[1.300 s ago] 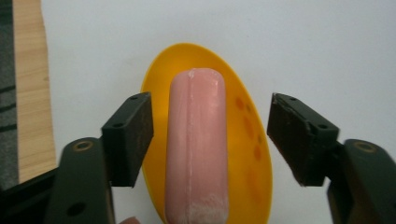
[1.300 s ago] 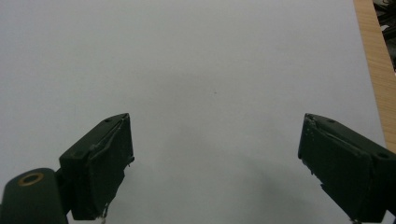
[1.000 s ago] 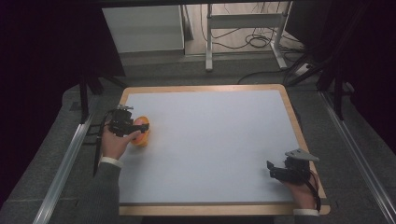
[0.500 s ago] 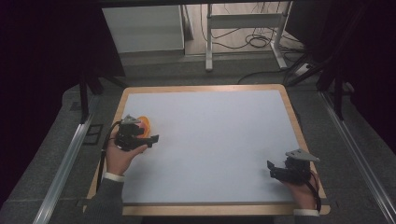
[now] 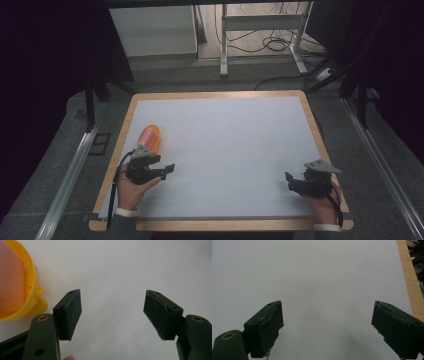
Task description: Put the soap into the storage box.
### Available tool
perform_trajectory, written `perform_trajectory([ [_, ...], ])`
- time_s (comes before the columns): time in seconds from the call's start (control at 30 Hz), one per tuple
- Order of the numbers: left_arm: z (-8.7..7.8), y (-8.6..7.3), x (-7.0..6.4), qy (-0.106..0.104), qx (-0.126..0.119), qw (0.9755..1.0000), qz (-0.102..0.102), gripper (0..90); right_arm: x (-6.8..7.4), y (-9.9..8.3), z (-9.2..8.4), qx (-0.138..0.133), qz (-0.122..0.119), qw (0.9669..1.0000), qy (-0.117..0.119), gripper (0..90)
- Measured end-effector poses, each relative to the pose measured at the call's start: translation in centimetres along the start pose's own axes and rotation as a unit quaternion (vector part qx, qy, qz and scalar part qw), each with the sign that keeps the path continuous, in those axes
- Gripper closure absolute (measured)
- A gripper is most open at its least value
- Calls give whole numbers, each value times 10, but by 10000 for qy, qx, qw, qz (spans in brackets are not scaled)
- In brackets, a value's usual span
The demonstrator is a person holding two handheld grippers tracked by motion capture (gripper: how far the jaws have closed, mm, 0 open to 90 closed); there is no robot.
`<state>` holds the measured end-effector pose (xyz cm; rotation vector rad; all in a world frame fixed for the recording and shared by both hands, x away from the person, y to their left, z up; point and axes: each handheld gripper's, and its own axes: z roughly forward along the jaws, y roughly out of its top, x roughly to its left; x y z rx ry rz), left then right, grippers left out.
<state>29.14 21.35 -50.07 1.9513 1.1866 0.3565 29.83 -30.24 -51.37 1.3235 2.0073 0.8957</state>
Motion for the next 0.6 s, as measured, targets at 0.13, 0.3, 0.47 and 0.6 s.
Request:
perform_trajectory([
  [0.13, 3, -4, 1, 90, 8, 9999, 56, 314, -1, 0, 0, -15, -15, 10000, -32, 99],
  [0.3, 5, -6, 3, 154, 47, 9999, 10, 315, -2, 0, 0, -31, -19, 10000, -48, 99],
  [0.47, 5, -6, 3, 80, 68, 9999, -27, 309, -2, 1, -1, -69, -13, 10000, -65, 99],
  [0.6, 5, -7, 4, 83, 94, 9999, -52, 302, -2, 2, -3, -196, -35, 9998, -82, 99],
])
